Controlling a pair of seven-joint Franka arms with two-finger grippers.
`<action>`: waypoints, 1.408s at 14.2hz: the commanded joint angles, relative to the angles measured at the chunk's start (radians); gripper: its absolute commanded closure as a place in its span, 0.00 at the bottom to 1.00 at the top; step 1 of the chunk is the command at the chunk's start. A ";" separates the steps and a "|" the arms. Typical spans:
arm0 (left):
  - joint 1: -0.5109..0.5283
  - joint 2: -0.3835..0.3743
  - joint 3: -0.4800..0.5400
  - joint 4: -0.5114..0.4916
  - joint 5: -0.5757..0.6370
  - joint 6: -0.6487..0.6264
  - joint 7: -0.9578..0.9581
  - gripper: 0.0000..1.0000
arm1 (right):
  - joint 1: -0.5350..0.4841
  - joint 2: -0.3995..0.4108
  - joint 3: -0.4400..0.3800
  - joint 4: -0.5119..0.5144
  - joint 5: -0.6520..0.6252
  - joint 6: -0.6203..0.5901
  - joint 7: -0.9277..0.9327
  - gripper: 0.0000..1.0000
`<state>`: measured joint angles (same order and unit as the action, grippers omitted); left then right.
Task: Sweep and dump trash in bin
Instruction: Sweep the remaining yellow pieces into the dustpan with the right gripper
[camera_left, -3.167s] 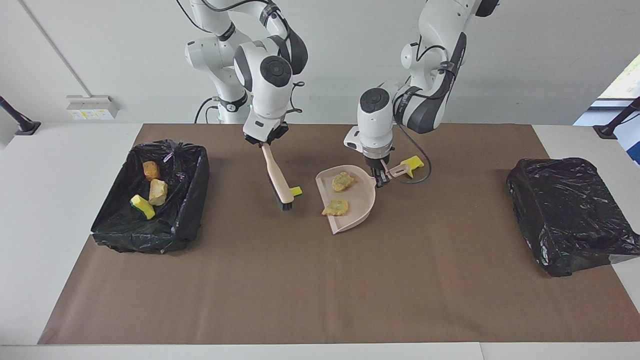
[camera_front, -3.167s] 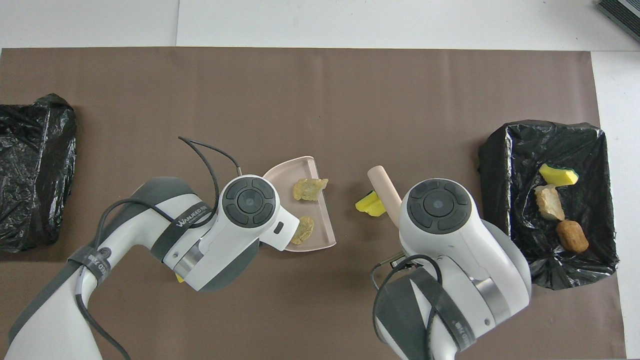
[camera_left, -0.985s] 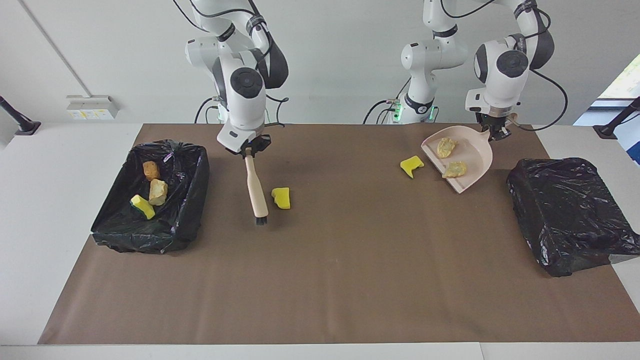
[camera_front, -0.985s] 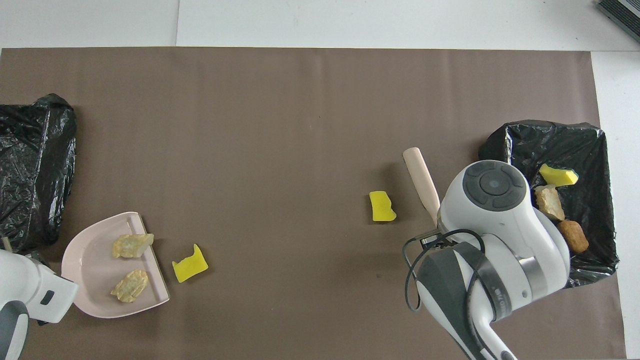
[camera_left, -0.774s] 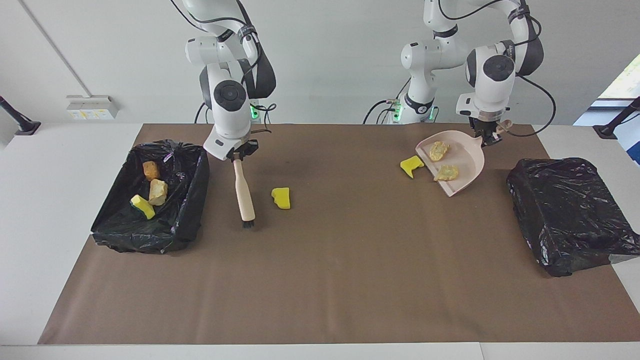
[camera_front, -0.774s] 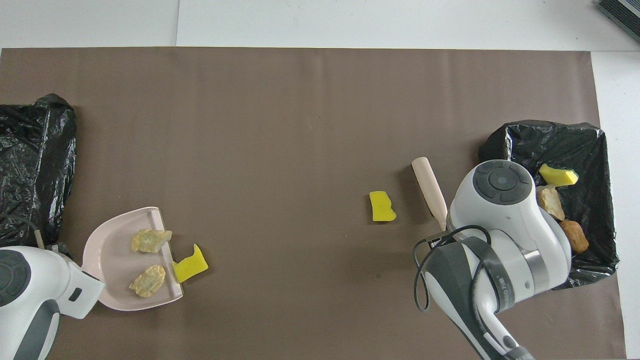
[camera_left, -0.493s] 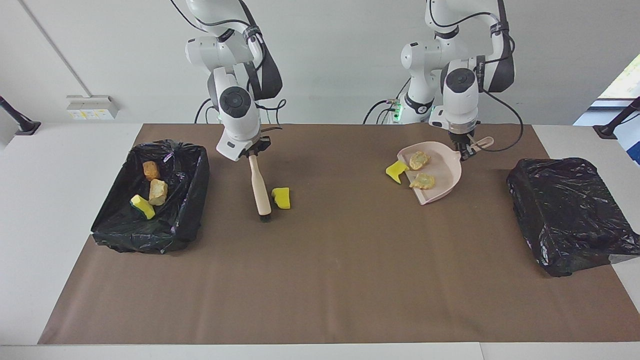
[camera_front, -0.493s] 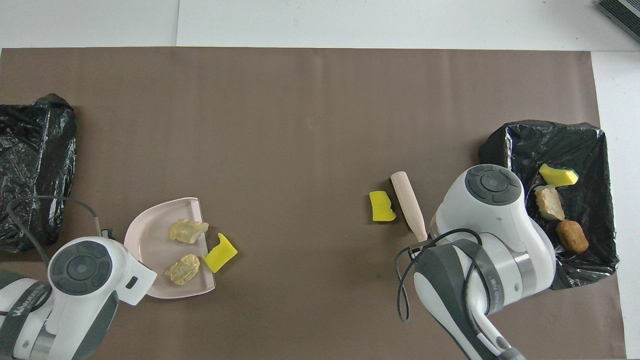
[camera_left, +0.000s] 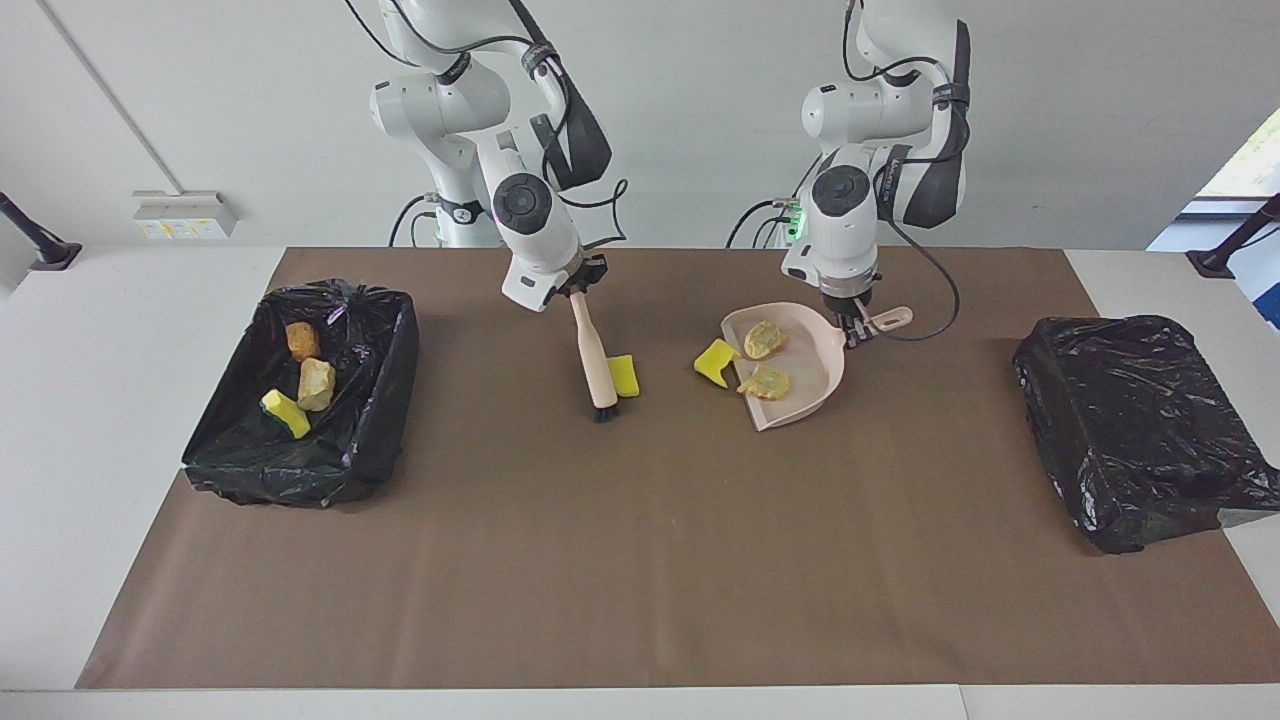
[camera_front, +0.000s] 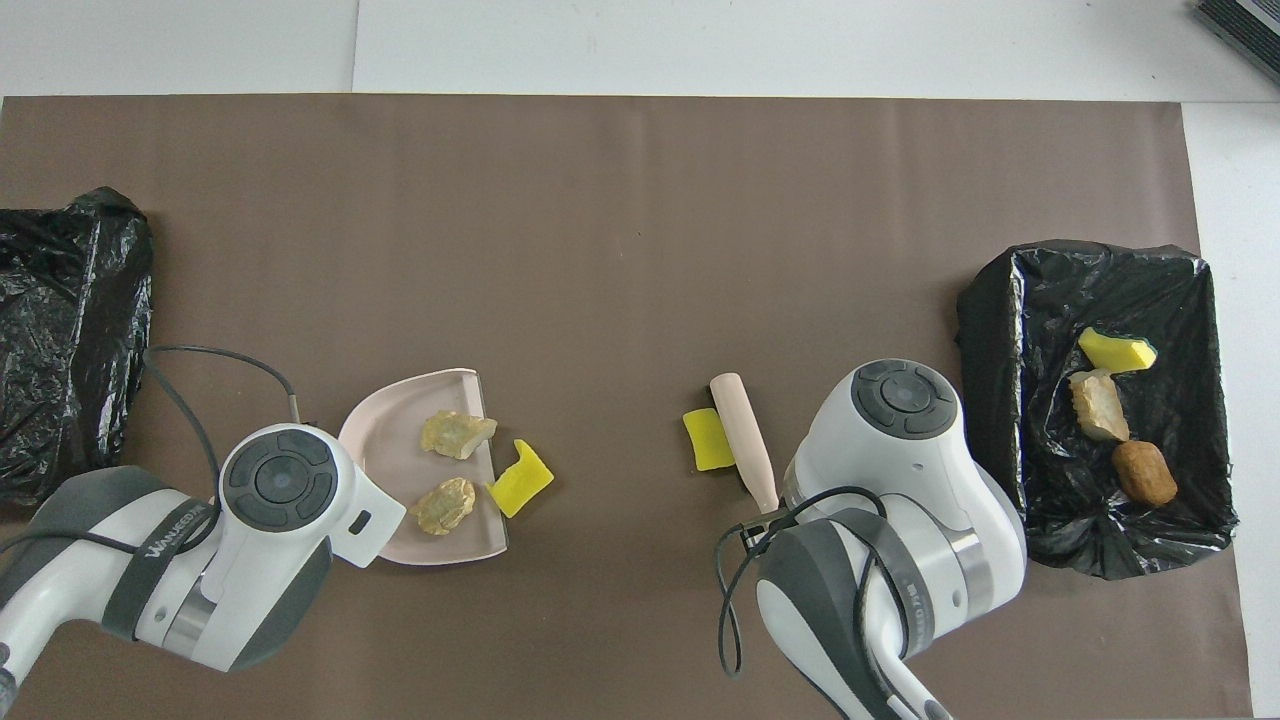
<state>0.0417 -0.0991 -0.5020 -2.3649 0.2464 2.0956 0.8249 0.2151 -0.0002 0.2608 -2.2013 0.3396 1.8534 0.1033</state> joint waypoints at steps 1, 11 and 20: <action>-0.009 -0.001 -0.052 0.023 -0.027 -0.043 -0.079 1.00 | 0.024 0.000 -0.002 -0.006 0.105 0.041 0.007 1.00; -0.013 -0.033 -0.087 -0.030 -0.029 0.009 -0.182 1.00 | 0.141 0.014 0.000 -0.012 0.367 0.138 0.035 1.00; 0.017 -0.002 -0.079 -0.030 -0.141 0.107 0.002 1.00 | 0.237 -0.014 0.000 0.015 0.391 0.195 0.151 1.00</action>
<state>0.0483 -0.0939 -0.5805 -2.3802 0.1319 2.1698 0.7937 0.4627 0.0145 0.2630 -2.1874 0.7461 2.0565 0.2379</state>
